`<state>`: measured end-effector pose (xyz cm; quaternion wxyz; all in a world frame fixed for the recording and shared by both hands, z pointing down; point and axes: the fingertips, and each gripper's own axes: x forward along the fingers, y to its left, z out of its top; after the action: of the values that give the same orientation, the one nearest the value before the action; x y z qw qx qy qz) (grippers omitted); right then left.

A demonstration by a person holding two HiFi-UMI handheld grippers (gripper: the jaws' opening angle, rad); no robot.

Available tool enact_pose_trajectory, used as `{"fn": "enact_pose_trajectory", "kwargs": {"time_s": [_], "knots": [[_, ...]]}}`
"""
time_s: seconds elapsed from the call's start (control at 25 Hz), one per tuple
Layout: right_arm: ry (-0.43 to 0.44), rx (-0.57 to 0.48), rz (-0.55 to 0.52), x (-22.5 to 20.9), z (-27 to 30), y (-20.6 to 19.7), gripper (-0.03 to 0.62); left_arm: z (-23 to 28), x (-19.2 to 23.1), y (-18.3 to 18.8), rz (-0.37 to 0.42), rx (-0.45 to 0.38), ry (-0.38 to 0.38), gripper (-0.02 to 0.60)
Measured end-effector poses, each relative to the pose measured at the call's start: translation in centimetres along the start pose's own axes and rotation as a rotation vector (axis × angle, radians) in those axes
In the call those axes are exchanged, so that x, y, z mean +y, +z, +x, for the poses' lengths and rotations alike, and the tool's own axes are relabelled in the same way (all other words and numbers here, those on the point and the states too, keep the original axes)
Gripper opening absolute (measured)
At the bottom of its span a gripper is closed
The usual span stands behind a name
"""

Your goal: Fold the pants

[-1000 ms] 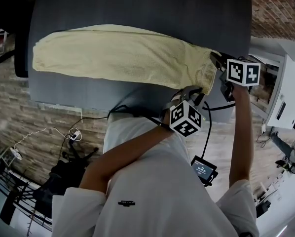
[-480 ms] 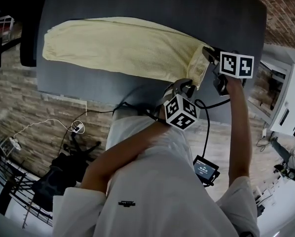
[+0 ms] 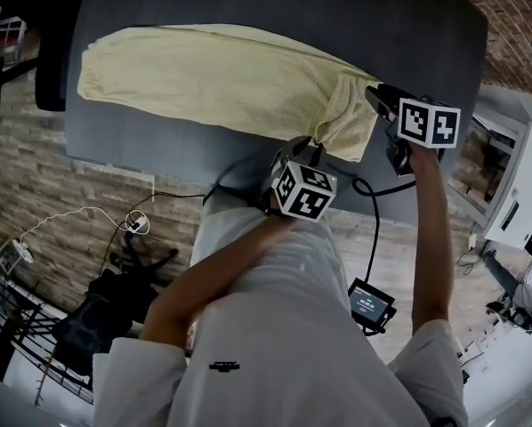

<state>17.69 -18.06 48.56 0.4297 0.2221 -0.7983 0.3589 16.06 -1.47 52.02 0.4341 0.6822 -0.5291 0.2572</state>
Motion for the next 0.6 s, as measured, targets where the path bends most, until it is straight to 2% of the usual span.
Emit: {"fn": "enact_pose_trajectory", "kwargs": {"time_s": [0.16, 0.24, 0.4, 0.6], "knots": [[-0.067, 0.051, 0.009, -2.4, 0.4, -2.5, 0.150, -0.2, 2.6, -1.7, -0.115, 0.052, 0.055, 0.104], [-0.101, 0.064, 0.031, -4.0, 0.8, -3.3, 0.150, -0.5, 4.1, -2.3, -0.127, 0.070, 0.114, 0.104], [-0.096, 0.057, 0.093, -5.8, 1.2, -3.5, 0.165, -1.7, 5.5, -1.3, -0.006, 0.020, 0.253, 0.104], [-0.084, 0.059, 0.079, -6.2, 1.8, -3.0, 0.186, -1.8, 2.4, 0.9, 0.074, -0.043, 0.214, 0.104]]}}
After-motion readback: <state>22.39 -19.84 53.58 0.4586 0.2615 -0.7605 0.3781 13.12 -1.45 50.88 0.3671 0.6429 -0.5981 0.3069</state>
